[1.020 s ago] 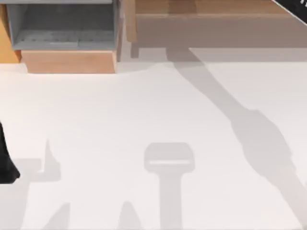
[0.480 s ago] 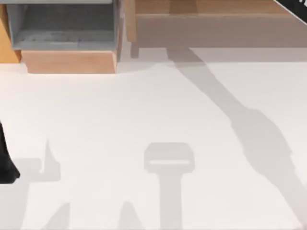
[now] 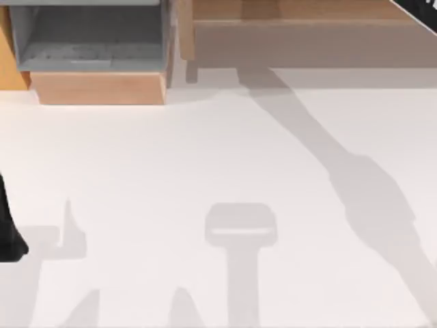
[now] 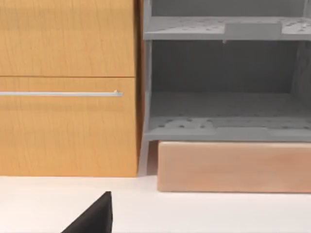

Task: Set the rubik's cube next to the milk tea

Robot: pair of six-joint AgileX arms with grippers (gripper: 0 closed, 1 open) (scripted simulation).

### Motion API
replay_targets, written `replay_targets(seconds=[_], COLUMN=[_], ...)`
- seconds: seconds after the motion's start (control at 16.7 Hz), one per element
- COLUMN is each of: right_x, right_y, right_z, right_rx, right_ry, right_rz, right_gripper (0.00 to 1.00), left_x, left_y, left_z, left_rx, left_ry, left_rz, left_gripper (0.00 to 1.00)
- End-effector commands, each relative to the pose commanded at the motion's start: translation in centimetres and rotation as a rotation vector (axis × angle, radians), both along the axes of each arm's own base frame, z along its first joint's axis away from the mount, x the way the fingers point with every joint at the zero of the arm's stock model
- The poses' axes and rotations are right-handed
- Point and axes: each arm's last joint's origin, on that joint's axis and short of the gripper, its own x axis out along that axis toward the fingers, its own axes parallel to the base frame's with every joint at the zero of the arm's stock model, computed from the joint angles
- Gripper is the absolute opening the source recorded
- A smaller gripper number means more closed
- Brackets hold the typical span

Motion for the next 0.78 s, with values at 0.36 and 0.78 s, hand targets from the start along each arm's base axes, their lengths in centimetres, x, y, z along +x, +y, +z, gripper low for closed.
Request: replay_targets(seconds=[0.36, 0.78], right_x=[0.0, -0.39], right_y=[0.0, -0.07], right_z=[0.0, 0.83], right_rx=[0.0, 0.026], right_ry=[0.0, -0.021], right_rz=[0.0, -0.004], right_gripper=[0.0, 0.0], left_x=[0.0, 0.0], left_y=[0.0, 0.0], left_z=[0.0, 0.0], left_rx=[0.0, 0.0], left_ry=[0.0, 0.0], left_rz=[0.0, 0.0], left_gripper=[1.0, 1.0])
